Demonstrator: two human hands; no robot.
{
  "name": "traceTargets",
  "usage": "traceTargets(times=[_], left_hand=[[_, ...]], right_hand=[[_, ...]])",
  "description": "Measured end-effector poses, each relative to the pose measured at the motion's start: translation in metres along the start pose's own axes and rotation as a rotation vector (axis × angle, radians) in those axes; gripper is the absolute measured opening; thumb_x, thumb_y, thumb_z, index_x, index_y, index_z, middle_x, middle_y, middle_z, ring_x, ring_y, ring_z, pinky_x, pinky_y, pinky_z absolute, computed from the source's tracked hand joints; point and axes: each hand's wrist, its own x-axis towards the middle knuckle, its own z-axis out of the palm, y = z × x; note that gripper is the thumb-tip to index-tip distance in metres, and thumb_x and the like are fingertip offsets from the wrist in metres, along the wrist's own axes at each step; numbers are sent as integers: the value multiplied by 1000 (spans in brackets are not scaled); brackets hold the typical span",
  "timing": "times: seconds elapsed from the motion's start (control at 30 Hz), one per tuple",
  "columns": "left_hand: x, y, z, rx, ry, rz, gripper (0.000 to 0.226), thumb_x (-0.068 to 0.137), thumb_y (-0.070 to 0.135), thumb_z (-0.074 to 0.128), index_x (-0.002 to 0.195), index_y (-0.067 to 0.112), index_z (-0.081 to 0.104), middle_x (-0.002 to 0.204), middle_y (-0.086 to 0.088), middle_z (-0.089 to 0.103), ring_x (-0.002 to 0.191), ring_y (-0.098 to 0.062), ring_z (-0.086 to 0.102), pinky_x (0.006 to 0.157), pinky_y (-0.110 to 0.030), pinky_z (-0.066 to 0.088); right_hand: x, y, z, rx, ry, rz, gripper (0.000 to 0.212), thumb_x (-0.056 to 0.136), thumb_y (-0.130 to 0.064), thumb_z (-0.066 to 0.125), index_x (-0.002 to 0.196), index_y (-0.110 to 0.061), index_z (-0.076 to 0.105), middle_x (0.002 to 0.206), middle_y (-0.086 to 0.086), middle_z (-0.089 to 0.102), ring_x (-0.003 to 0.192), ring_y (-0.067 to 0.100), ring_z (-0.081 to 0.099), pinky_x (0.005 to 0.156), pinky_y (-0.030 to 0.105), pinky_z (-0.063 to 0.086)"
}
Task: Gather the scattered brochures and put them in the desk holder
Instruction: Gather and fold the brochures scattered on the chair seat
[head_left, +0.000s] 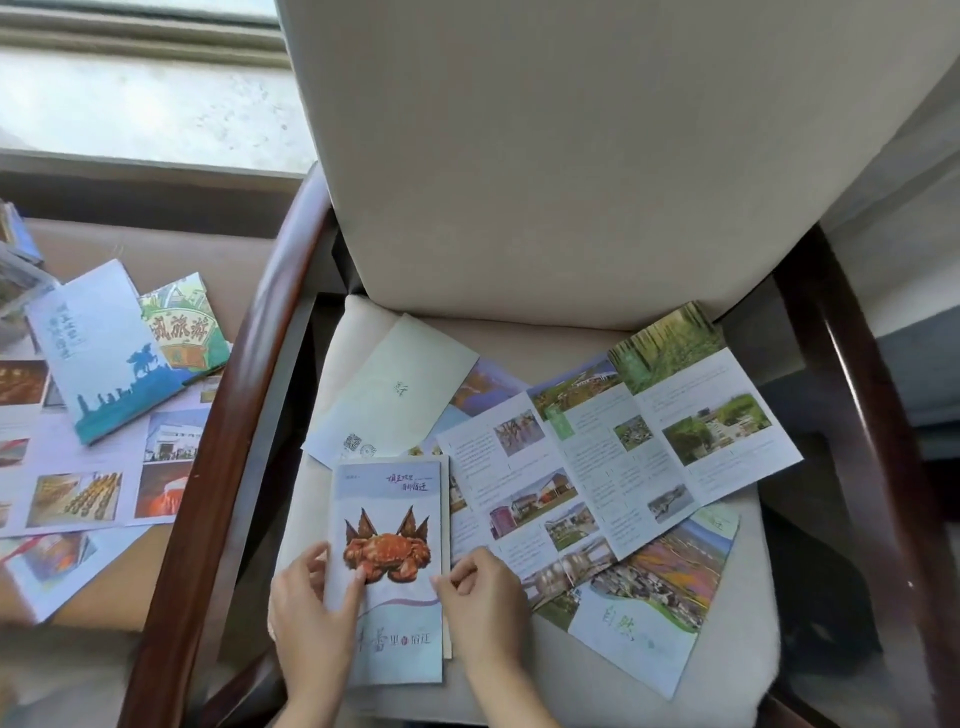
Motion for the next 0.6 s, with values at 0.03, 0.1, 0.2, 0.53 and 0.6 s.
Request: traceTargets(times=[0.03, 0.1, 0.2, 0.53, 0.6], left_hand=[[0, 2, -1, 42, -1, 7, 57, 73, 23, 81, 122, 9, 55, 109, -10, 54, 106, -33, 55, 98, -52, 42], [-1, 9, -2, 122, 8, 69, 54, 76, 23, 77, 123, 12, 54, 118, -11, 53, 114, -33, 49, 102, -49, 34], [-15, 33, 4, 99, -29, 379, 32, 81, 13, 68, 112, 18, 62, 115, -3, 56, 108, -23, 47, 96, -37, 36], [-48, 90, 62, 448, -452, 925, 57, 59, 29, 40, 101, 18, 76, 112, 2, 72, 95, -16, 72, 69, -25, 59], [-48, 91, 61, 499, -468, 947, 57, 56, 26, 40, 100, 17, 76, 112, 2, 72, 94, -15, 72, 71, -21, 57]], right_hand=[[0, 0, -11, 79, 63, 9, 20, 77, -34, 73, 70, -23, 57, 69, -7, 62, 67, 13, 60, 55, 25, 45], [7, 4, -44, 231, 277, 12, 15, 80, -27, 72, 74, -28, 58, 73, -9, 64, 70, 16, 62, 56, 27, 49], [41, 18, -116, 316, 584, -19, 21, 83, -15, 70, 96, -26, 58, 102, -1, 63, 94, 18, 60, 66, 21, 45], [154, 66, -242, 800, 696, 430, 48, 79, -13, 75, 120, 2, 56, 126, 23, 60, 116, 36, 57, 90, 39, 43], [149, 75, -234, 844, 671, 343, 35, 80, -4, 73, 112, -7, 61, 116, 20, 67, 99, 28, 66, 80, 33, 48]])
